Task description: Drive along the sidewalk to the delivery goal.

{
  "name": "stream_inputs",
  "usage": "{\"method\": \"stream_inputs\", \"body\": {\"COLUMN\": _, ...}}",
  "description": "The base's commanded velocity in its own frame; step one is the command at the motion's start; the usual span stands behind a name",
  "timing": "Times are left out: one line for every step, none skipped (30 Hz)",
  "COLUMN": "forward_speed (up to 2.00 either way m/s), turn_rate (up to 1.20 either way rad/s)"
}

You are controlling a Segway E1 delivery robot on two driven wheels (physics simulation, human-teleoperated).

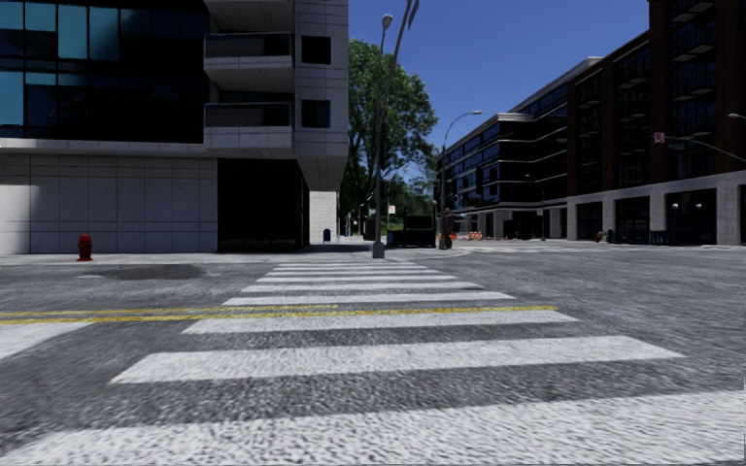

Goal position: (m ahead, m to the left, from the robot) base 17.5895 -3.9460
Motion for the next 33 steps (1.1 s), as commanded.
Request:
{"method": "stream_inputs", "body": {"forward_speed": 2.00, "turn_rate": 0.29}}
{"method": "stream_inputs", "body": {"forward_speed": 2.00, "turn_rate": 0.29}}
{"method": "stream_inputs", "body": {"forward_speed": 2.00, "turn_rate": 0.29}}
{"method": "stream_inputs", "body": {"forward_speed": 2.00, "turn_rate": 0.29}}
{"method": "stream_inputs", "body": {"forward_speed": 2.00, "turn_rate": 0.29}}
{"method": "stream_inputs", "body": {"forward_speed": 2.00, "turn_rate": 0.29}}
{"method": "stream_inputs", "body": {"forward_speed": 2.00, "turn_rate": 0.29}}
{"method": "stream_inputs", "body": {"forward_speed": 2.00, "turn_rate": 0.29}}
{"method": "stream_inputs", "body": {"forward_speed": 2.00, "turn_rate": 0.25}}
{"method": "stream_inputs", "body": {"forward_speed": 2.00, "turn_rate": 0.09}}
{"method": "stream_inputs", "body": {"forward_speed": 2.00, "turn_rate": 0.09}}
{"method": "stream_inputs", "body": {"forward_speed": 2.00, "turn_rate": 0.03}}
{"method": "stream_inputs", "body": {"forward_speed": 2.00, "turn_rate": 0.01}}
{"method": "stream_inputs", "body": {"forward_speed": 2.00, "turn_rate": 0.00}}
{"method": "stream_inputs", "body": {"forward_speed": 2.00, "turn_rate": 0.00}}
{"method": "stream_inputs", "body": {"forward_speed": 2.00, "turn_rate": 0.00}}
{"method": "stream_inputs", "body": {"forward_speed": 2.00, "turn_rate": 0.00}}
{"method": "stream_inputs", "body": {"forward_speed": 2.00, "turn_rate": 0.00}}
{"method": "stream_inputs", "body": {"forward_speed": 2.00, "turn_rate": 0.00}}
{"method": "stream_inputs", "body": {"forward_speed": 2.00, "turn_rate": 0.00}}
{"method": "stream_inputs", "body": {"forward_speed": 2.00, "turn_rate": 0.00}}
{"method": "stream_inputs", "body": {"forward_speed": 2.00, "turn_rate": 0.00}}
{"method": "stream_inputs", "body": {"forward_speed": 2.00, "turn_rate": 0.00}}
{"method": "stream_inputs", "body": {"forward_speed": 2.00, "turn_rate": 0.00}}
{"method": "stream_inputs", "body": {"forward_speed": 2.00, "turn_rate": 0.00}}
{"method": "stream_inputs", "body": {"forward_speed": 2.00, "turn_rate": 0.00}}
{"method": "stream_inputs", "body": {"forward_speed": 2.00, "turn_rate": 0.00}}
{"method": "stream_inputs", "body": {"forward_speed": 2.00, "turn_rate": 0.00}}
{"method": "stream_inputs", "body": {"forward_speed": 2.00, "turn_rate": 0.00}}
{"method": "stream_inputs", "body": {"forward_speed": 2.00, "turn_rate": 0.00}}
{"method": "stream_inputs", "body": {"forward_speed": 2.00, "turn_rate": 0.00}}
{"method": "stream_inputs", "body": {"forward_speed": 2.00, "turn_rate": 0.00}}
{"method": "stream_inputs", "body": {"forward_speed": 2.00, "turn_rate": 0.02}}
